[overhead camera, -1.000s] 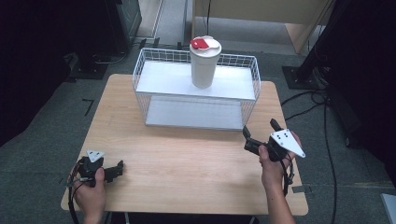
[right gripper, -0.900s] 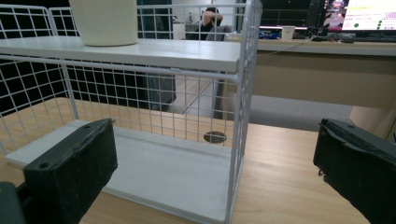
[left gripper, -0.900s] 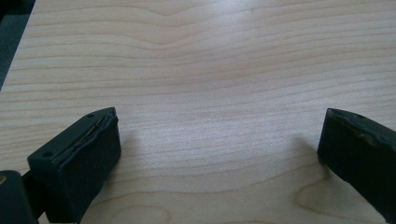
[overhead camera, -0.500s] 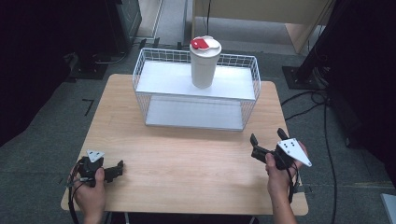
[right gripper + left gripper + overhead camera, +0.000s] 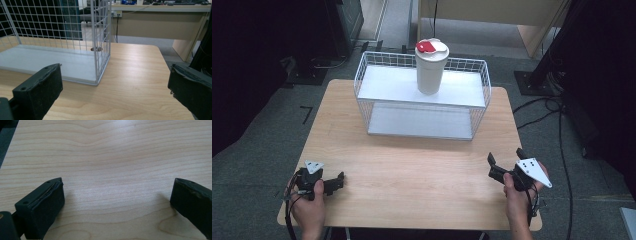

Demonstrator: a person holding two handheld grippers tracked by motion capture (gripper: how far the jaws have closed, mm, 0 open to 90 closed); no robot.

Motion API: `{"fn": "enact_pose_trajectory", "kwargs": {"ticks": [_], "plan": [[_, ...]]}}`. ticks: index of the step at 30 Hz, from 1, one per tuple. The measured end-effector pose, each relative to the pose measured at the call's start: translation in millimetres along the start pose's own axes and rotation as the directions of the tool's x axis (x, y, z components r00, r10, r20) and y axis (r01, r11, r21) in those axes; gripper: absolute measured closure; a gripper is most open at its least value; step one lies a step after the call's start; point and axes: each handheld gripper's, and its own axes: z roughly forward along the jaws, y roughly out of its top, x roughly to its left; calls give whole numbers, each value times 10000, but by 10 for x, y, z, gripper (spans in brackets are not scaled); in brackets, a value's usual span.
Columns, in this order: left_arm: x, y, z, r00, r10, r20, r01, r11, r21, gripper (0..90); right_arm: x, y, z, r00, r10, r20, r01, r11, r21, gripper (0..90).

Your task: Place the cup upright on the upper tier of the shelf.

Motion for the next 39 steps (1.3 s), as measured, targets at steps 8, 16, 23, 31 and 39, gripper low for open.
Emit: {"fn": "enact_pose_trajectory", "kwargs": {"ticks": [8, 16, 23, 31, 39], "plan": [[0, 0, 0, 10000, 5, 0, -5, 10000, 4, 0, -122, -140, -65, 9996, -79, 275, 69, 9993, 371, 0], [0, 0, 0, 10000, 4, -1, -4, 10000, 3, 0, -230, -319, -115, 9990, 5, 458, -46, 9958, 913, 0], [0, 0, 0, 10000, 3, 0, -3, 10000, 4, 0, -341, -460, -151, 9961, -161, 864, 28, 9884, 1519, 0], [-2, 0, 0, 10000, 12, 16, -12, 10000, -6, 0, -470, -551, -199, 9929, -168, 1182, -136, 9677, 2519, 0], [-5, -1, -3, 10000, 65, 35, -65, 10000, 19, 0, -474, -584, -144, 9969, -445, 642, 96, 8850, 4656, 0]]}}
